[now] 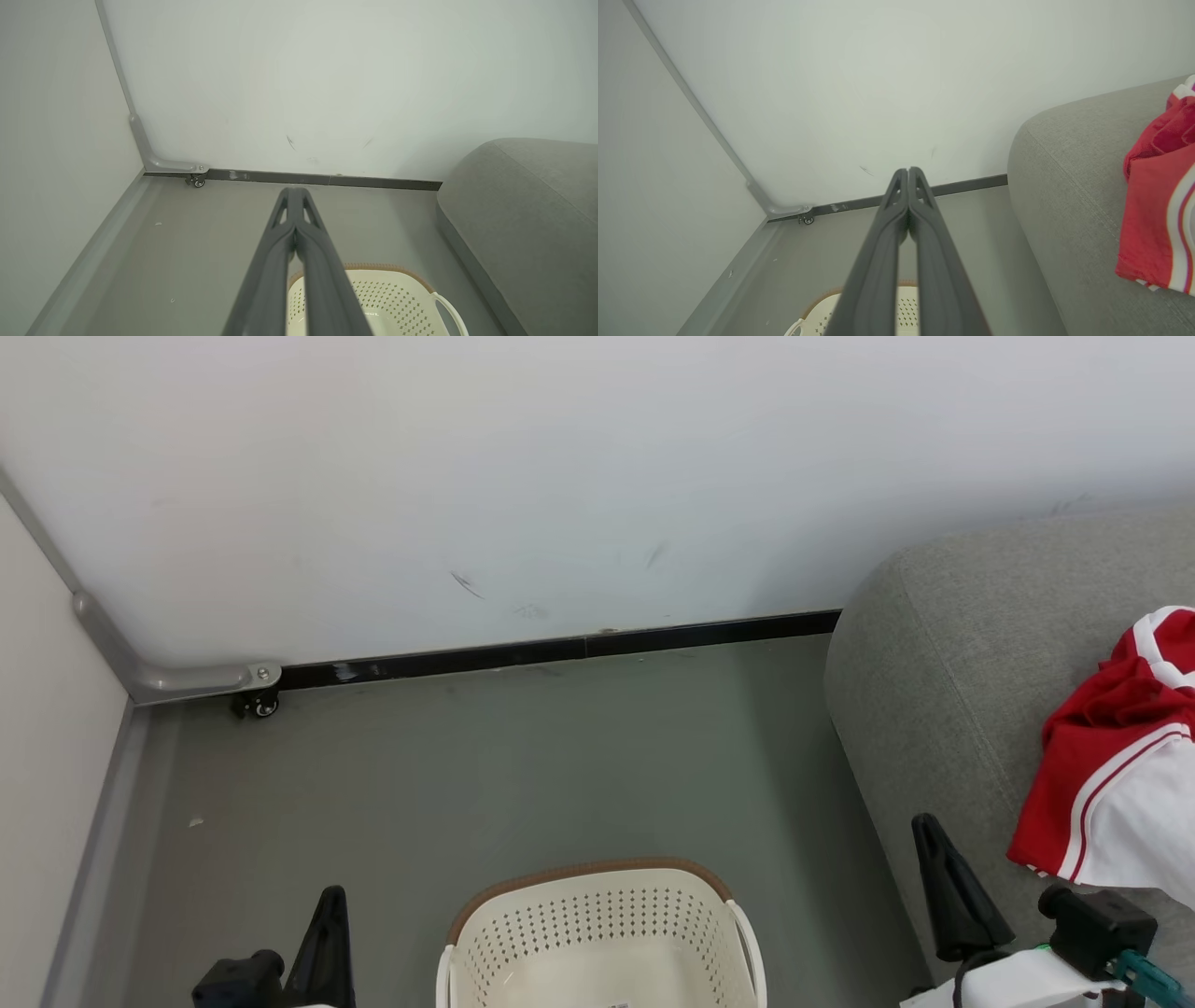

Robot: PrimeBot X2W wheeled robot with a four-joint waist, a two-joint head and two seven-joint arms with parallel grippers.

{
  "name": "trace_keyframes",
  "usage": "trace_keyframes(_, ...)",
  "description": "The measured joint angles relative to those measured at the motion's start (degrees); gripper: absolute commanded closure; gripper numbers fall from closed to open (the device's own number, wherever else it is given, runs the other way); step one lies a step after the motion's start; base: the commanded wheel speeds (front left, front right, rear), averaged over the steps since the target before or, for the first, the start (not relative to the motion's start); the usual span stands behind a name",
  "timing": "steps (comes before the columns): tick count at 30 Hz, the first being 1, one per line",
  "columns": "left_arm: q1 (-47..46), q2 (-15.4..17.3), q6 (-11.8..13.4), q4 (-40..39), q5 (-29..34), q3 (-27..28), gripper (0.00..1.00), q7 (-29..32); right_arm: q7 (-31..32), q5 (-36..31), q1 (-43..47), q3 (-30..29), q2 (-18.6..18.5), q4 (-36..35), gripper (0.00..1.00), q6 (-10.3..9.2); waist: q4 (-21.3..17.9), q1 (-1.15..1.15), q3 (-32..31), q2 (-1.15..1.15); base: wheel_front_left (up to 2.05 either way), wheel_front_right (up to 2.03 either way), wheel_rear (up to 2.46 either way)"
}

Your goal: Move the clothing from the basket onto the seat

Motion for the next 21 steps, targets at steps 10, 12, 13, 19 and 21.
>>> trace_keyframes(10,-0.01,-0.76,-2.29,-0.49,-10.35,1.92,1.00,2.09,0.84,11.07,-0.12,-0.66,0.01,-0.13,1.00,0.00,0.29,0.13,0.05,0.00,0.00,0.00,0.00)
trace_keyframes(12,-0.01,-0.87,-2.58,-0.60,-11.80,2.40,1.00,2.42,1.15,12.66,-0.16,-0.84,0.02,-0.12,1.00,0.00,0.34,0.22,0.03,0.00,0.00,0.00,0.00)
trace_keyframes(13,-0.01,-0.91,-2.80,-0.67,-12.73,2.59,1.00,2.72,1.16,13.33,-0.19,-0.91,0.02,-0.12,1.00,0.00,0.36,0.26,0.01,0.00,0.00,0.00,0.00)
trace_keyframes(19,-0.04,-1.22,-3.82,-0.86,-17.50,3.64,1.00,4.04,2.19,18.53,-0.37,-1.25,0.01,-0.11,1.00,0.00,0.49,0.59,-0.16,0.00,0.00,0.00,0.00)
trace_keyframes(21,-0.05,-1.36,-4.42,-0.94,-19.09,4.01,1.00,4.16,2.35,20.27,-0.38,-1.41,0.00,-0.10,1.00,0.00,0.54,0.70,-0.24,0.00,0.00,0.00,0.00)
